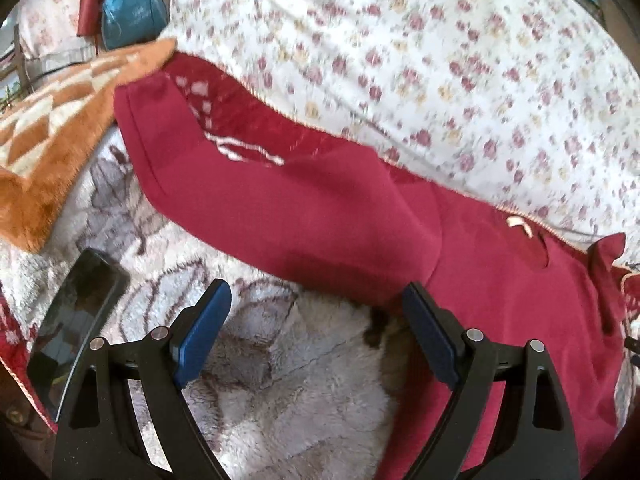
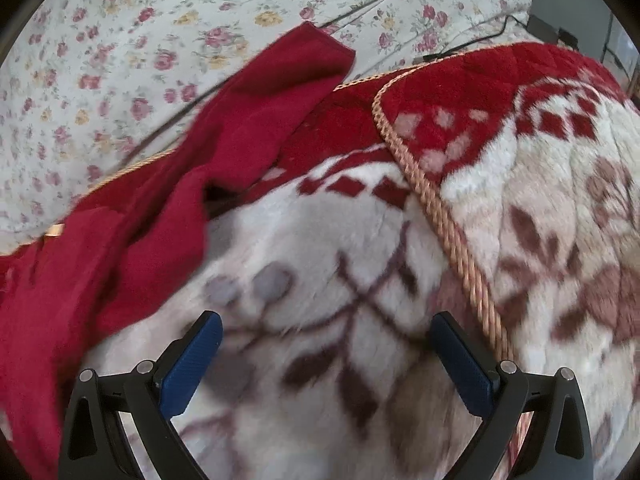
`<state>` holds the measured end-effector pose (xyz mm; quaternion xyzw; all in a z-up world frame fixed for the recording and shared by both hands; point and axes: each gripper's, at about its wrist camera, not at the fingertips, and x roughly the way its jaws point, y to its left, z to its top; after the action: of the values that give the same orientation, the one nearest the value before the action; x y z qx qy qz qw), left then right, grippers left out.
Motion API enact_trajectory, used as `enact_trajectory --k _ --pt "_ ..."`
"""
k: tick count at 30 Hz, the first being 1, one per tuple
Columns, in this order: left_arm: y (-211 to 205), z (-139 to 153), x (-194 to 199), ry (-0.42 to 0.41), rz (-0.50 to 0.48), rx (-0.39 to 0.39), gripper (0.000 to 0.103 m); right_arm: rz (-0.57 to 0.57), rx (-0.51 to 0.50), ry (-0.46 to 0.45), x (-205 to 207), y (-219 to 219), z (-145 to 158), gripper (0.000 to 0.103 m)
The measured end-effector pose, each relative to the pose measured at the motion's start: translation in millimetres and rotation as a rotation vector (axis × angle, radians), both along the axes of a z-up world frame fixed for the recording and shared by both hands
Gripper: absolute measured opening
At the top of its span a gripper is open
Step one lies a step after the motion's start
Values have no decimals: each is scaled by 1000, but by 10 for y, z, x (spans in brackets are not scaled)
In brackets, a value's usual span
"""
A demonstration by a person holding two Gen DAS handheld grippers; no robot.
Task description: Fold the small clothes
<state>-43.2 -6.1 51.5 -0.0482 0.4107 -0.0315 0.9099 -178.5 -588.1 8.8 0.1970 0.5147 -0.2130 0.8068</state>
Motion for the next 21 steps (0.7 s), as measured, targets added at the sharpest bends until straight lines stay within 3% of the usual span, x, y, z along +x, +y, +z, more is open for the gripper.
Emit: enact_trajectory --k 6,11,18,21 --pt "33 80 -64 0 -10 -28 88 5 78 -128 -304 485 601 103" --pt "-68 154 -183 -20 -47 29 88 85 190 -203 -451 1066 980 103" --pt "-162 242 -287 -37 -78 60 88 326 160 -209 -318 1983 1210 103" --pt "-181 246 -289 -33 -75 59 88 412 97 -214 -142 2313 1226 103"
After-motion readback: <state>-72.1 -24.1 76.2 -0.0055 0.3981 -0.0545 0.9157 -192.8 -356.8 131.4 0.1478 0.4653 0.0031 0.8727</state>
